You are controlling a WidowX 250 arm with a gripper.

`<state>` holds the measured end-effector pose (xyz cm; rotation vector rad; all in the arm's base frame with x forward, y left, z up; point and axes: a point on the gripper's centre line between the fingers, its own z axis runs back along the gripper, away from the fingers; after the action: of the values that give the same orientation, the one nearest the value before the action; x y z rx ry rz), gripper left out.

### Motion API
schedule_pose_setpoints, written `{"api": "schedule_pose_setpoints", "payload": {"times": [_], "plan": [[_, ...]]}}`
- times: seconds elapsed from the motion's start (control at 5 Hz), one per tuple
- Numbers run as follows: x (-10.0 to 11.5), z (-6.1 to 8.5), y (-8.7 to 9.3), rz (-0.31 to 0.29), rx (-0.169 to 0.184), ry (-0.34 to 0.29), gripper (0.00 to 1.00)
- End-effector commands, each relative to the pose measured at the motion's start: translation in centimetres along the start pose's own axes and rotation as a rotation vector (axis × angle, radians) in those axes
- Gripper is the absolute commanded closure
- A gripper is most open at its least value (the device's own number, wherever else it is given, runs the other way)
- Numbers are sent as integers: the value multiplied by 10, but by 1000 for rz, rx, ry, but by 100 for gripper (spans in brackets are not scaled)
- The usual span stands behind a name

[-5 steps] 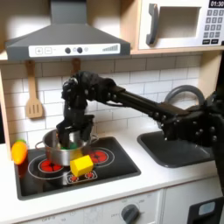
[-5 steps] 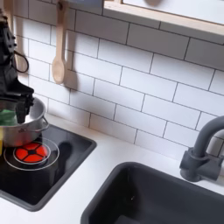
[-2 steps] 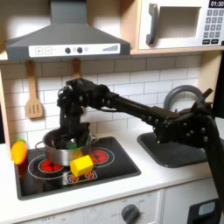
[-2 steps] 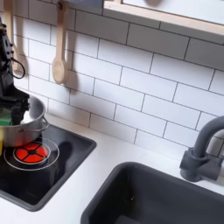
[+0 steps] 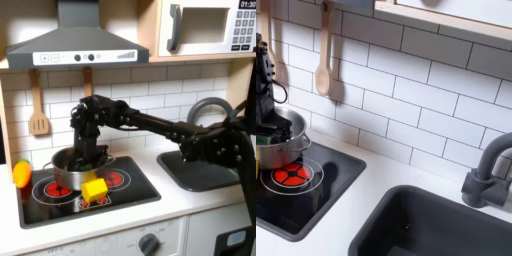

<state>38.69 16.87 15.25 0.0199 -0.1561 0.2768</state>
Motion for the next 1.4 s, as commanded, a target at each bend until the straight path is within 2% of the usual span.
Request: {"api": "schedule_pose_setpoints", "payload": {"times": [0.0, 0.6, 1.2], "plan": [[-4, 3, -18, -34, -19, -3, 0], [-17, 9, -49, -98, -45, -4, 0], [-30, 11, -69, -158, -53, 1, 0]]}}
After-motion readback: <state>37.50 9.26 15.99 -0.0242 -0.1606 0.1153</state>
